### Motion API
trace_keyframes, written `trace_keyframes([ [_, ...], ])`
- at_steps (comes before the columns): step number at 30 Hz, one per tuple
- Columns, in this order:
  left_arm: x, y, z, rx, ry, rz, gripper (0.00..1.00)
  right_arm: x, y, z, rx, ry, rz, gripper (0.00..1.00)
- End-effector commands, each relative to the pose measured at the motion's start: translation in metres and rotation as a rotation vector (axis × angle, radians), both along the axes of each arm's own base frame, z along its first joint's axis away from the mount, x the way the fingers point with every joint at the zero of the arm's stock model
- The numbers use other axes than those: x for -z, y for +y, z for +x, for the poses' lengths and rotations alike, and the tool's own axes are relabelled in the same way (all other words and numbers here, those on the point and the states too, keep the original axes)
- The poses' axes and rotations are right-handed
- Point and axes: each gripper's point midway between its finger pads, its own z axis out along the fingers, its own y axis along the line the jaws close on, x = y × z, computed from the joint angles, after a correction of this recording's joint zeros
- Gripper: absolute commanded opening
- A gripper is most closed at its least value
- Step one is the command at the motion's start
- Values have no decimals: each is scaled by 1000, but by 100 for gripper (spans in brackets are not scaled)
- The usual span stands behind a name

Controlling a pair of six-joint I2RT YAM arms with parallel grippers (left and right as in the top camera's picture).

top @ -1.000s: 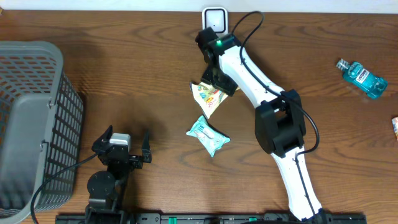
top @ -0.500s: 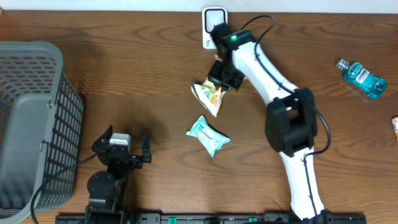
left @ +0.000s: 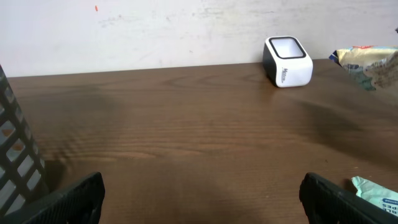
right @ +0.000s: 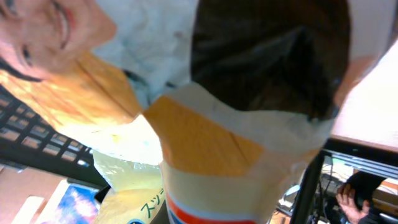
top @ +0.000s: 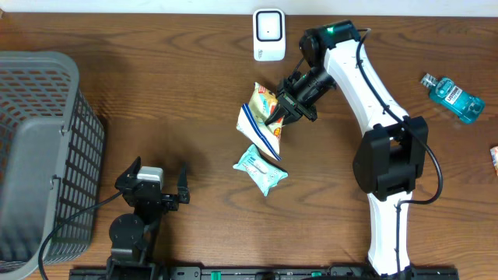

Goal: Scan the item barcode
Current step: 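Grasp the yellow snack bag with the right gripper and lift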

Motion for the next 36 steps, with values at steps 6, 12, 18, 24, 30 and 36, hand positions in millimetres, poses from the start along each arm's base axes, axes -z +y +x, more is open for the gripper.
trace_keyframes([
  [6,15,-2,-2,11,46,0,100,-34,18,0,40,18,189,1],
  [12,15,-2,-2,11,46,0,100,-42,24,1,62,44,236,1],
  [18,15,-2,-2,11,46,0,100,-60,32,3,96,78,346,3],
  [24,15,-2,-2,11,46,0,100,-59,32,3,139,147,303,2],
  [30,15,-2,-2,11,46,0,100,-47,25,3,369,474,36,1],
  [36,15,-2,-2,11,46,0,100,-45,20,12,565,710,-94,1],
])
